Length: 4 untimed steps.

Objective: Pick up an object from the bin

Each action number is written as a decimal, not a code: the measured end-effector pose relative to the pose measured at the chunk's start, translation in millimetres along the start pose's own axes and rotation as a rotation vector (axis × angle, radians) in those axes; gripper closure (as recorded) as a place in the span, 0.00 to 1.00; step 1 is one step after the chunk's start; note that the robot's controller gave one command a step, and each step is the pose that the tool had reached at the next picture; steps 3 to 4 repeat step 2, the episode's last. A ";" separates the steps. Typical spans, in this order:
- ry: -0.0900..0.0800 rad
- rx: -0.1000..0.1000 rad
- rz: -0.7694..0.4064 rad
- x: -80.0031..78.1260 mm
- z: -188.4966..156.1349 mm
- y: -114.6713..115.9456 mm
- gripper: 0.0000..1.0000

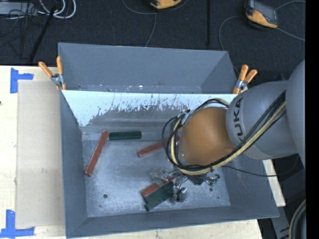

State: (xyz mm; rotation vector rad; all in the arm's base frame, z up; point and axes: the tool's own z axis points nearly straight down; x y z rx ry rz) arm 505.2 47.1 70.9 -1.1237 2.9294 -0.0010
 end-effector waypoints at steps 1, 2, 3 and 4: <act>0.000 0.000 0.002 -1.4 -45.9 -0.1 1.00; -0.003 0.002 0.005 -3.6 -120.8 -0.9 1.00; -0.003 0.002 0.005 -3.6 -120.8 -0.9 1.00; -0.003 0.002 0.005 -3.6 -120.8 -0.9 1.00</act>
Offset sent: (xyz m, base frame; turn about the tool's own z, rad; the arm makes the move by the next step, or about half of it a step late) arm -0.0002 0.0000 0.0438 0.0000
